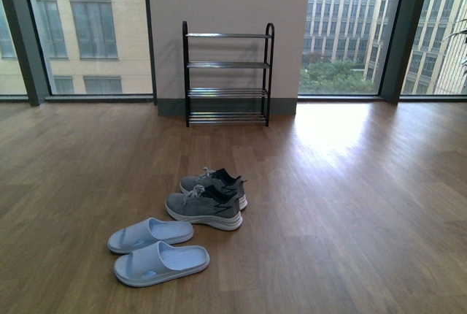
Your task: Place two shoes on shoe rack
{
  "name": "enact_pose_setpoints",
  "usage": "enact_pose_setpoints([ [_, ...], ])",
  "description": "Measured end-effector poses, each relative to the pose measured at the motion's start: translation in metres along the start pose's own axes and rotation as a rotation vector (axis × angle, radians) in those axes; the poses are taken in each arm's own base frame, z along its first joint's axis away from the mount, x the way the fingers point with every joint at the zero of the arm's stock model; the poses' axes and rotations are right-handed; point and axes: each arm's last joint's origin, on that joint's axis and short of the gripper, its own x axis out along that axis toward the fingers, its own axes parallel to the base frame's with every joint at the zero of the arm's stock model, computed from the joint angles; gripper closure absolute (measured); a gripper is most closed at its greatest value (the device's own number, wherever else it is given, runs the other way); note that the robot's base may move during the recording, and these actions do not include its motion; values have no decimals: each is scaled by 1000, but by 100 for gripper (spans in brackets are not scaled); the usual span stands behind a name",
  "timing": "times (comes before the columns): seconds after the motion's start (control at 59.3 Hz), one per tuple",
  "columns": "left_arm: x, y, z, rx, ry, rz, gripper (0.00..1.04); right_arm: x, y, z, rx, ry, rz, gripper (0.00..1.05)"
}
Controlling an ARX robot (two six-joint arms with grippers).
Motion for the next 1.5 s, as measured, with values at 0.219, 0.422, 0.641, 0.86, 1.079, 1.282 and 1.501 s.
enact_pose_setpoints([
  [0.219,0,0,0,0,0,0,9,0,0,0,0,0,0,9],
  [0.422,0,0,0,0,0,0,9,0,0,0,0,0,0,9],
  [0.641,0,0,0,0,0,1,9,0,0,0,0,0,1,9],
  [0.86,0,0,0,0,0,3,9,0,0,0,0,0,4,9],
  [1.079,0,0,0,0,0,-1,9,0,0,0,0,0,-1,9],
  [1.282,0,0,0,0,0,0,9,0,0,0,0,0,0,9],
  [1.501,0,0,0,0,0,0,9,0,0,0,0,0,0,9],
])
